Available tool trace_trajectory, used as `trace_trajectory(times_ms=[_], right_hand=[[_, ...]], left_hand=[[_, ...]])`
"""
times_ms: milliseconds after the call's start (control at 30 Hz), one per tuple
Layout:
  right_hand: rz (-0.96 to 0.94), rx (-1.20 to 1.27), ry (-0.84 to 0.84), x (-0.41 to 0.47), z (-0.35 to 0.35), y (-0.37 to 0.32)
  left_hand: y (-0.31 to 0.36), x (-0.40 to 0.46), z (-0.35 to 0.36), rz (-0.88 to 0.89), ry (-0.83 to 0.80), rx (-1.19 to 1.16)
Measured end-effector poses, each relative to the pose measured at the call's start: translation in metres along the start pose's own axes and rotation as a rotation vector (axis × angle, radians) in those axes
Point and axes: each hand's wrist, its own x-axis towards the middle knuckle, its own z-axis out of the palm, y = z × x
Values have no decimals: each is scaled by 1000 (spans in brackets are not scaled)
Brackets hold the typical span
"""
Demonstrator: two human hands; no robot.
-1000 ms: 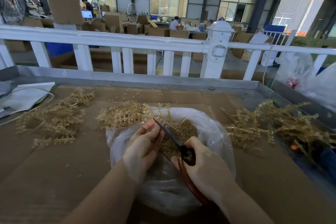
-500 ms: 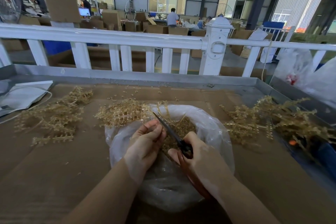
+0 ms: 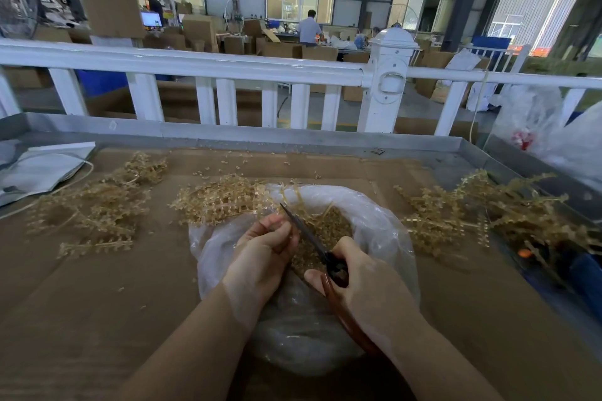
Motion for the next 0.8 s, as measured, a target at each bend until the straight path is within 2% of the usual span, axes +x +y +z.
trace_trajectory(times_ms=[400, 800], right_hand=[[-34, -53, 22, 1, 1, 1], [27, 80, -24, 5, -1, -3]], left_hand=[[-1, 4, -1, 11, 15, 15], [-1, 4, -4, 22, 4, -16]])
